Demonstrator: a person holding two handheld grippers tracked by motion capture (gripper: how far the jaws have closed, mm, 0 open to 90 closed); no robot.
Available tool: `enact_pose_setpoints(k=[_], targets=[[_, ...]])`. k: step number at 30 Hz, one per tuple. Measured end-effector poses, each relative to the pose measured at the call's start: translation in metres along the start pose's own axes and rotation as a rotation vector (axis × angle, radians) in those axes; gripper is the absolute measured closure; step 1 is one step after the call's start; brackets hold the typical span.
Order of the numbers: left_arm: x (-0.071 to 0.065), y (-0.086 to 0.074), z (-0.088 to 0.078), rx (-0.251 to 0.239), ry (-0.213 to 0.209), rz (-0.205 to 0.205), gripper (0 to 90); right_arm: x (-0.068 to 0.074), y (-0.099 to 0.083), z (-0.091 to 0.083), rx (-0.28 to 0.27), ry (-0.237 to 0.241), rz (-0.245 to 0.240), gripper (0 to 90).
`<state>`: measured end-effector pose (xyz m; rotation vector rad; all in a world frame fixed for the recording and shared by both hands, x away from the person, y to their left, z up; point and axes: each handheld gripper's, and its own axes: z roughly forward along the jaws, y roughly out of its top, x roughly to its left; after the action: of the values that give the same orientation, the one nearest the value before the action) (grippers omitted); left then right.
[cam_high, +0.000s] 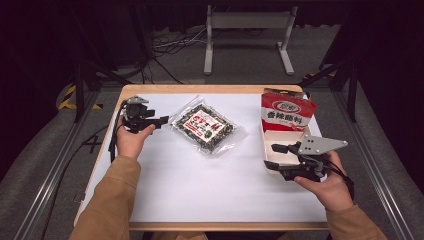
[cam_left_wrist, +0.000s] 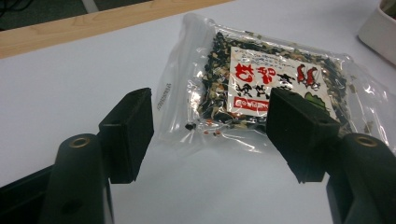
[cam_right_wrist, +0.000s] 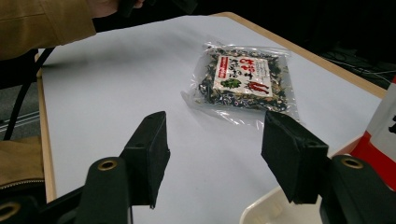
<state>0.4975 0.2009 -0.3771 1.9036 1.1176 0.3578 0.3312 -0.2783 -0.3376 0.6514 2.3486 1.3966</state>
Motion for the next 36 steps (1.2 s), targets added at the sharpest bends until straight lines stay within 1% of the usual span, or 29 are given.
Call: enact_pose_setpoints(k=[2, 4, 5, 6, 7, 8, 9, 11, 12, 16, 19, 20, 22, 23, 25, 27, 28, 32, 36], targets=[[0.003, 0.001, 0.000, -0.030, -0.010, -0.023, 43.6, 0.002, -0.001, 0.001, 0.007, 0.004, -0.005, 41.2], [0.007, 0.003, 0.002, -0.044, -0.016, -0.033, 46.1, 0.003, -0.002, 0.001, 0.009, 0.009, -0.005, 41.2], [0.008, 0.003, 0.004, -0.040, -0.016, -0.042, 46.2, 0.004, -0.003, 0.001, 0.009, 0.008, -0.004, 41.2], [0.009, 0.003, 0.006, -0.027, -0.013, -0.036, 46.2, 0.004, -0.003, 0.000, 0.009, 0.005, -0.003, 41.3], [0.009, 0.005, 0.009, -0.002, -0.004, -0.022, 45.8, 0.005, -0.003, -0.001, 0.009, 0.002, -0.003, 41.3], [0.008, 0.006, 0.011, 0.011, 0.012, -0.009, 45.2, 0.006, -0.004, -0.002, 0.009, 0.002, -0.002, 41.3], [0.008, 0.007, 0.014, 0.017, 0.015, -0.003, 44.2, 0.007, -0.005, -0.003, 0.008, -0.001, 0.000, 41.3], [0.010, 0.009, 0.018, 0.024, 0.014, -0.004, 40.0, 0.008, -0.006, -0.005, 0.009, -0.006, 0.003, 41.3], [0.010, 0.009, 0.020, 0.018, 0.017, -0.004, 37.8, 0.009, -0.007, -0.006, 0.010, -0.007, 0.006, 41.3], [0.015, 0.007, 0.029, 0.027, 0.030, -0.008, 35.6, 0.010, -0.010, -0.007, 0.013, -0.014, 0.010, 41.3], [0.021, 0.003, 0.037, 0.056, 0.034, -0.023, 35.9, 0.010, -0.012, -0.006, 0.007, -0.028, 0.011, 42.2], [0.023, 0.002, 0.038, 0.067, 0.040, -0.031, 37.4, 0.010, -0.012, -0.007, -0.005, -0.041, 0.004, 43.5], [0.025, 0.001, 0.039, 0.068, 0.044, -0.036, 39.3, 0.010, -0.013, -0.008, -0.020, -0.051, 0.007, 44.4], [0.027, -0.001, 0.042, 0.073, 0.042, -0.043, 39.3, 0.010, -0.013, -0.008, -0.020, -0.051, 0.007, 44.4], [0.029, -0.004, 0.046, 0.081, 0.048, -0.042, 42.1, 0.009, -0.013, -0.010, -0.029, -0.055, 0.019, 44.6], [0.032, -0.005, 0.049, 0.080, 0.034, -0.048, 43.9, 0.009, -0.015, -0.010, -0.025, -0.057, 0.020, 44.6], [0.032, -0.006, 0.051, 0.085, 0.027, -0.059, 45.4, 0.009, -0.015, -0.009, -0.023, -0.057, 0.021, 44.6], [0.034, -0.009, 0.056, 0.094, 0.017, -0.077, 46.8, 0.009, -0.017, -0.009, -0.023, -0.061, 0.021, 45.0], [0.038, -0.011, 0.061, 0.103, 0.024, -0.100, 46.7, 0.010, -0.016, -0.010, -0.030, -0.061, 0.019, 45.0]])
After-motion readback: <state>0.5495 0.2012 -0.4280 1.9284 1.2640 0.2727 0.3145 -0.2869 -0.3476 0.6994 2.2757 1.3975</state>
